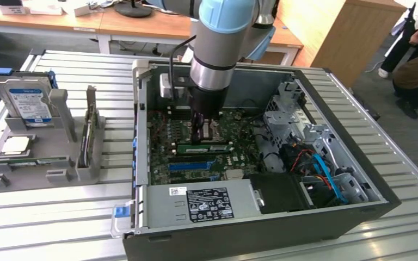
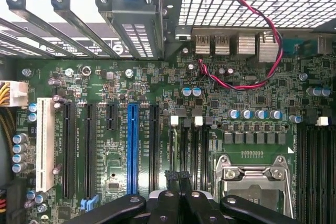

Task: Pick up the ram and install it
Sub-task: 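Press down the ram until it locks into place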

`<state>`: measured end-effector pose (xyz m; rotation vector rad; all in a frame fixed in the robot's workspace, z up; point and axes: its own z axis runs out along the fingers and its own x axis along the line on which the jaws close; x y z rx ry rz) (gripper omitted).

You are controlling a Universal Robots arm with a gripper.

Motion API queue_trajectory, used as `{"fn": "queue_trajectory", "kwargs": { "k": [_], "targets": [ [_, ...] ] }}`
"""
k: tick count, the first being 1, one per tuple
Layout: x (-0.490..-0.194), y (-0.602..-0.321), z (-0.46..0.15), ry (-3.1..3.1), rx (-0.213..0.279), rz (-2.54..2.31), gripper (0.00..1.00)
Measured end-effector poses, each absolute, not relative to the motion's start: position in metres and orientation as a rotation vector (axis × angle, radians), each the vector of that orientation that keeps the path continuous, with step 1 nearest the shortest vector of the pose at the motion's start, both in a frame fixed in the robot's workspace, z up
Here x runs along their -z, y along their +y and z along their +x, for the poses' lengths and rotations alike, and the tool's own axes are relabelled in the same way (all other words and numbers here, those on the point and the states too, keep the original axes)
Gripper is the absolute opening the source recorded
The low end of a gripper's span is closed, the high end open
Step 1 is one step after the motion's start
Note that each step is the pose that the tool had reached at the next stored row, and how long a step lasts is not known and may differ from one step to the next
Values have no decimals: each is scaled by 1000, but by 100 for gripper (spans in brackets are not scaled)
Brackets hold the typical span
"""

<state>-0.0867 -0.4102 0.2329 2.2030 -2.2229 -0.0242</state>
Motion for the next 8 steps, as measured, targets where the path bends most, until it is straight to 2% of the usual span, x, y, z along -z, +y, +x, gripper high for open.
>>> {"fn": "queue_trajectory", "kwargs": {
  "k": [8],
  "targets": [
    [-230, -410, -87, -2223, 24, 2203, 11]
  ]
}}
